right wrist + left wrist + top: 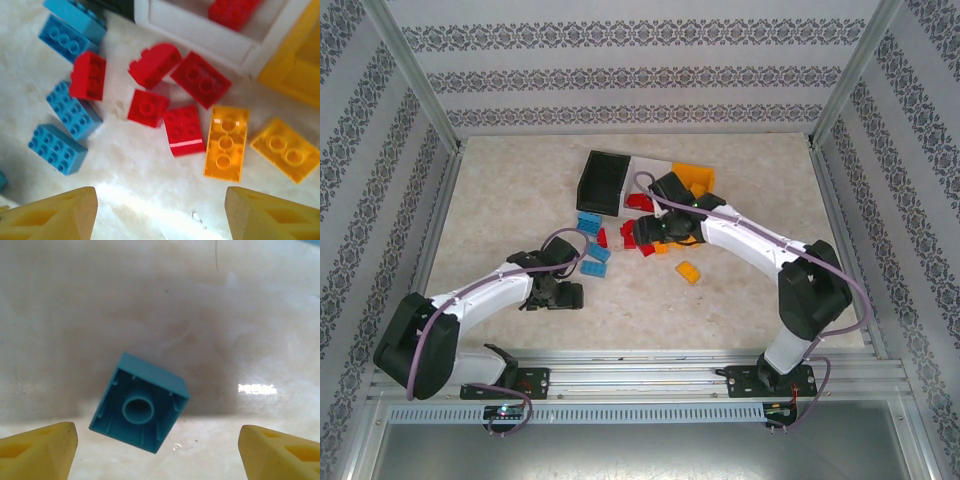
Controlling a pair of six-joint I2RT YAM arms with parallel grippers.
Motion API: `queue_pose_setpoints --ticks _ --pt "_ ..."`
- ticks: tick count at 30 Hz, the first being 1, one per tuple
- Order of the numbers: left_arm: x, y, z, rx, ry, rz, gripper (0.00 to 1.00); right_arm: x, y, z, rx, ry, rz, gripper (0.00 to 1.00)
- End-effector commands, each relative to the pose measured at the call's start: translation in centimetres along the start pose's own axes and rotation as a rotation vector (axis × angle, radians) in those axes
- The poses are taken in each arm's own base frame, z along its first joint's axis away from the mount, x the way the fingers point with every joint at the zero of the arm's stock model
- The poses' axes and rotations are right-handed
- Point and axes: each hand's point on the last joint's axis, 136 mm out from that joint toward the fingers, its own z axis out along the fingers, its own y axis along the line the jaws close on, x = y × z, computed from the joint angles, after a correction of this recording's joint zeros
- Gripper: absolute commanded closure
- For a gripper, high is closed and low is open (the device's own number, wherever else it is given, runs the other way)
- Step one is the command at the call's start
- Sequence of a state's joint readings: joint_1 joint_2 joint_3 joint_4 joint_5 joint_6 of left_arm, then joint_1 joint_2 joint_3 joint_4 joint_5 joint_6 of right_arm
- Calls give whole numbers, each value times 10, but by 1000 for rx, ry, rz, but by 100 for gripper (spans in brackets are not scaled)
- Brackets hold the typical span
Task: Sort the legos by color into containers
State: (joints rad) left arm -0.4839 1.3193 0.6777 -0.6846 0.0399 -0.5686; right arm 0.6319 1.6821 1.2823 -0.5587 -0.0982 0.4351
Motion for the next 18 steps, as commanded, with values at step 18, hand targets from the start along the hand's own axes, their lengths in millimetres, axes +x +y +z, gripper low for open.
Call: queue_pose_setpoints --ticks 18 --pt "-16 -12 2 80 -44 61 50 22 23 -12 -36 -37 13 31"
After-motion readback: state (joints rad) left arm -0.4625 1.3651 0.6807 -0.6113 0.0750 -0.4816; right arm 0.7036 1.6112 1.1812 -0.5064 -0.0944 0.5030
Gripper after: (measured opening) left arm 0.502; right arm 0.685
